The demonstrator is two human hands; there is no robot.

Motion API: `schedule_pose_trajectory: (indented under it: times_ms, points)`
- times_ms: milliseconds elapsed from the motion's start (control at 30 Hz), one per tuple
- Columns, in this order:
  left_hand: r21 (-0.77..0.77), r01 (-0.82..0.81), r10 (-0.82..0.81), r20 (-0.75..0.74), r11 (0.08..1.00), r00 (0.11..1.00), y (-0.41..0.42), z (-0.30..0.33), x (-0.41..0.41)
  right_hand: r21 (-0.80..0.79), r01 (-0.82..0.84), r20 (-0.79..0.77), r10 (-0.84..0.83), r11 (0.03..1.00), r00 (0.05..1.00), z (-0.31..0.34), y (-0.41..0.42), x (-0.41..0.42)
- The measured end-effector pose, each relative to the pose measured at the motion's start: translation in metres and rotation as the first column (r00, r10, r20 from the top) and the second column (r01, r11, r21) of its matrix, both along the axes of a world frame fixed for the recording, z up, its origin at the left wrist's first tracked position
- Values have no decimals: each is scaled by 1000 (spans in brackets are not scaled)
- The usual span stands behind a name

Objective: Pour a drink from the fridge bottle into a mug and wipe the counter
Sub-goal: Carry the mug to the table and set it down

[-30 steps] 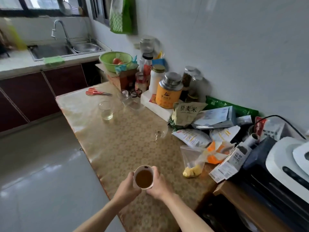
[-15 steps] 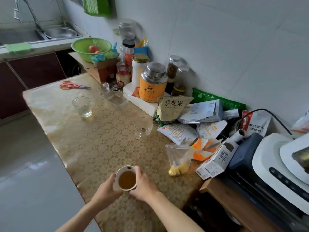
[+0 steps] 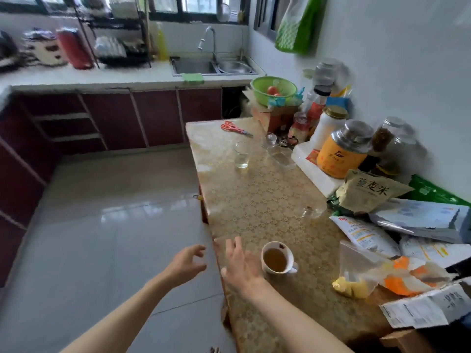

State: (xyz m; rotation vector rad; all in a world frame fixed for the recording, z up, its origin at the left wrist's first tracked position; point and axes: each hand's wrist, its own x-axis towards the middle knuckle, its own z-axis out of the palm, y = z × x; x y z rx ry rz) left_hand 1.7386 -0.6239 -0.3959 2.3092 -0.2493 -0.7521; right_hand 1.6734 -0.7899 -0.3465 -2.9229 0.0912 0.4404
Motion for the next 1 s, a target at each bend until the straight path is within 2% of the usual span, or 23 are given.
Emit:
schedule_pose_trajectory:
  times_ms: [167,267,333,433,633,800,1000]
  points:
    - [28,-263,262,35,964,964,131,8,-56,146,-244,-147,265,959,953,-10,130,-5]
    - [54,-468,466,45,882,884,218,14,-117,226,-376,-199,421,899,885,-12,213,-29]
    - [50,-602,600,49,797,798,276,14,-171,238,-497,-202,543,834,815,-13,271,-55]
    - [47,-756,755,36,653,654,341,17,-252,277,-630,-188,684,725,704,-20,343,-90]
    - [52,-974,975,28,220,222,449,9,-449,284,-857,-222,899,430,378,-27,505,-204]
    - [56,-996,997,-35,-65,-67,481,-8,-559,276,-938,-273,953,210,133,-43,598,-285]
    - [105,-941,932,-142,-321,-333,515,-40,-661,274,-958,-320,932,-83,-172,-80,702,-376]
